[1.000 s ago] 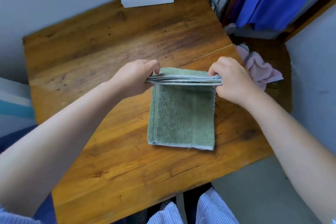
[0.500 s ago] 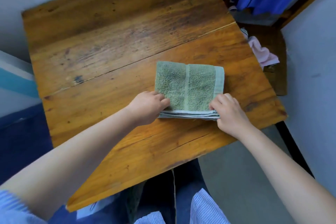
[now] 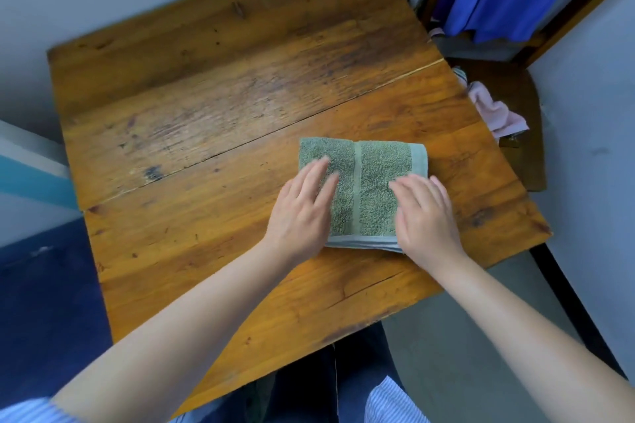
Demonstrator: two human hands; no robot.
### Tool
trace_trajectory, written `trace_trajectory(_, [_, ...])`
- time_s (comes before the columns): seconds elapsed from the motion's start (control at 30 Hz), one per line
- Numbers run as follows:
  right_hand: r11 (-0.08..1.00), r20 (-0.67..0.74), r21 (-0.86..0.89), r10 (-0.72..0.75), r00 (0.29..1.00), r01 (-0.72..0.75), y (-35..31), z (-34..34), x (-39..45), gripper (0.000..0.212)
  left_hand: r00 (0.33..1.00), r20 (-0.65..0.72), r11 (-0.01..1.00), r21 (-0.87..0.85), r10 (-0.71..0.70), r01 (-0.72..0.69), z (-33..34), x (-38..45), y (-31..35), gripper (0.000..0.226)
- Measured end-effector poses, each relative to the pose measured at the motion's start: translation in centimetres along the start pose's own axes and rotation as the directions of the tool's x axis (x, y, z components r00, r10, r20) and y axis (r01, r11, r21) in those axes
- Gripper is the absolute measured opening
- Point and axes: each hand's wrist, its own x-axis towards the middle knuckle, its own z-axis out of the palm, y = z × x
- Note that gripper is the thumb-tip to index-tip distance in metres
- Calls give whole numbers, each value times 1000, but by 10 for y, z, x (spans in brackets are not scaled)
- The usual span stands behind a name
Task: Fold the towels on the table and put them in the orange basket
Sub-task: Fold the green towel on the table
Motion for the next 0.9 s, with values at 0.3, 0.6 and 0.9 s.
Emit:
trace_trajectory(0.3, [997,432,-76,36,901,-3,5,57,65,52,868,262,896,-28,-421,443,63,33,-9,57])
trace_trajectory(0.6, [956,371,-67,291,882,-287,34,51,60,63,869,256,887,-74,-424,455,66,32,-7,57])
trace_trajectory(0.9, [953,411,-98,301,860,-287,35,48,63,61,869,237,882,-82,-434,463,57,35,-4,57])
